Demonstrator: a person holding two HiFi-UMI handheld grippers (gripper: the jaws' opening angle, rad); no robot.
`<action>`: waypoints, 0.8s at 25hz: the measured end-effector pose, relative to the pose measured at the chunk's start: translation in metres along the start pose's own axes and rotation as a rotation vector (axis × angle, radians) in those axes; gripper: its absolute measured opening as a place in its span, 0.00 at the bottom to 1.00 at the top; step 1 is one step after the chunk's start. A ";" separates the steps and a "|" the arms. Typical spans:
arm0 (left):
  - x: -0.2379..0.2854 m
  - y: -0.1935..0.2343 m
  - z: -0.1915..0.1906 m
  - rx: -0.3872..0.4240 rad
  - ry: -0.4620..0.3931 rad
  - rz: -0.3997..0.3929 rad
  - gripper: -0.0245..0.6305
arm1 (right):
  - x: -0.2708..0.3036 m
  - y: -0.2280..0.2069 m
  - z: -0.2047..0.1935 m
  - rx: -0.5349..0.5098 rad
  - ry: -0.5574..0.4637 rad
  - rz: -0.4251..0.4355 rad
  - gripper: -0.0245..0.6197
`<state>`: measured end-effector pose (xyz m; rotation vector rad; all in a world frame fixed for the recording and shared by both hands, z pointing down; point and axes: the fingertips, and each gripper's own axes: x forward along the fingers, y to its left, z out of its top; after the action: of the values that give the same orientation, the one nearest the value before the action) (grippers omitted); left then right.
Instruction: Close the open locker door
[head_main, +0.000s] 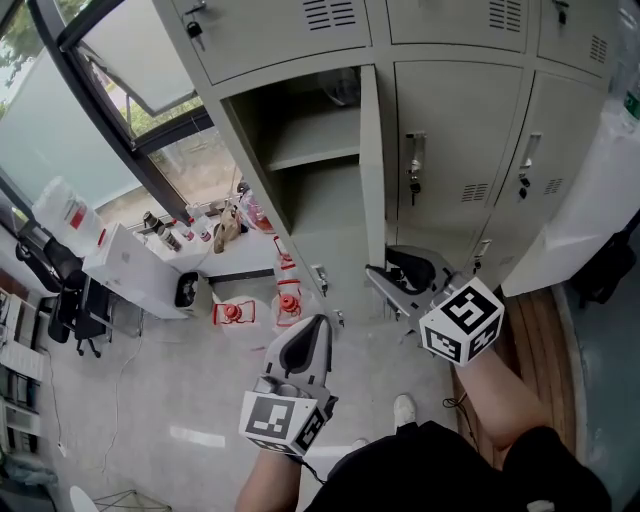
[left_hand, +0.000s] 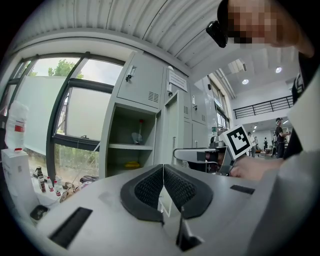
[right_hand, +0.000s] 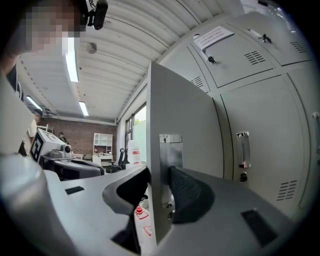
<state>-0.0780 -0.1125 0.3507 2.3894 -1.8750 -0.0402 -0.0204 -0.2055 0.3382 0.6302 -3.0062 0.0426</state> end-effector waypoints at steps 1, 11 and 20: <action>-0.001 0.002 0.001 0.000 -0.003 0.008 0.06 | 0.003 0.002 0.000 -0.002 0.001 0.008 0.33; -0.010 0.026 0.006 -0.005 -0.015 0.100 0.06 | 0.041 0.017 0.002 0.010 -0.016 0.030 0.34; -0.016 0.038 0.005 0.032 -0.014 0.190 0.06 | 0.076 0.027 0.003 -0.020 -0.041 0.060 0.32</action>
<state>-0.1189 -0.1063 0.3492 2.2236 -2.1152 -0.0116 -0.1011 -0.2116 0.3401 0.5459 -3.0603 0.0029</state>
